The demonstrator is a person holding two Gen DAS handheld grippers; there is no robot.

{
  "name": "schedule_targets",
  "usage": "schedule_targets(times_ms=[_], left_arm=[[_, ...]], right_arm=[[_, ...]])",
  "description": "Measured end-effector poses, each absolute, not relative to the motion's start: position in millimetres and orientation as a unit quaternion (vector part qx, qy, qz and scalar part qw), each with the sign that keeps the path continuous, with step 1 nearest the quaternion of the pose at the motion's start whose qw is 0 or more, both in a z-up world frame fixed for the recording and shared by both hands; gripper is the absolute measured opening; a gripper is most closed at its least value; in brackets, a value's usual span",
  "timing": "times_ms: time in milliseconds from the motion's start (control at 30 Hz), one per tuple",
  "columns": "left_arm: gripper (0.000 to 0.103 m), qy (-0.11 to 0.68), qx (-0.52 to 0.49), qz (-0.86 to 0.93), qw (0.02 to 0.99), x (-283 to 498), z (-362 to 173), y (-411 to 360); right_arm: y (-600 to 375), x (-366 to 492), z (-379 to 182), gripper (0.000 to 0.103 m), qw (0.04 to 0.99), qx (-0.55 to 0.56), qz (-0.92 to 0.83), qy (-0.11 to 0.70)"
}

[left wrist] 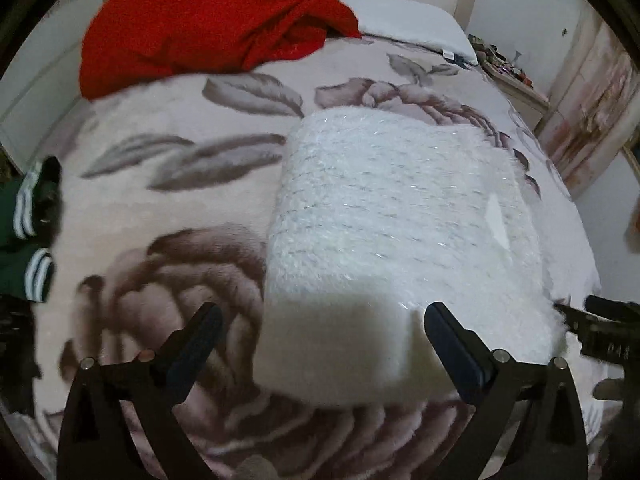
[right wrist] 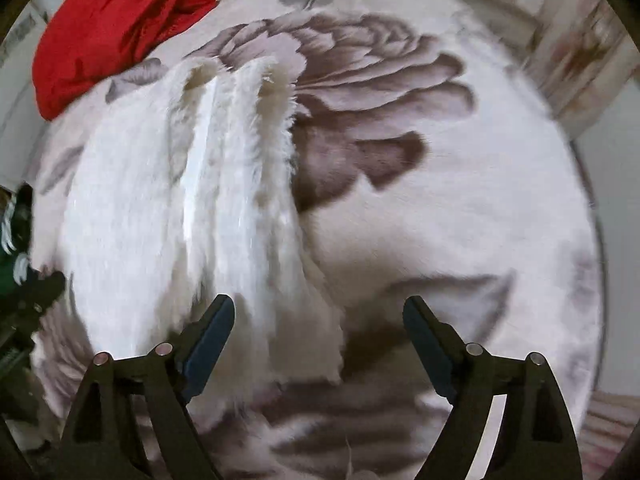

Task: Fold large clothes

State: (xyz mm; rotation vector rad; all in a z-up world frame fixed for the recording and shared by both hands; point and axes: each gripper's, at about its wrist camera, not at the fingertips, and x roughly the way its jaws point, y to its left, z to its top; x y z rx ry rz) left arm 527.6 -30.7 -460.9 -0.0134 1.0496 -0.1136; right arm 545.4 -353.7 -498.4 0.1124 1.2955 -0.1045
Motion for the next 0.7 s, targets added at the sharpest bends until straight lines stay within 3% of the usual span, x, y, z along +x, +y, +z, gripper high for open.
schedule_targets(times_ms=[200,700], left_arm=[[0.103,0.491,-0.003,-0.038,0.871,500,-408,-41],[0.103,0.427,0.004,-0.032,0.904,353,-196,-60]], right_arm=[[-343,492,-438,0.090,0.817,-0.006,-0.097,0.568],[-323,293,-166,0.090,0.869,-0.001,-0.118,0.480]])
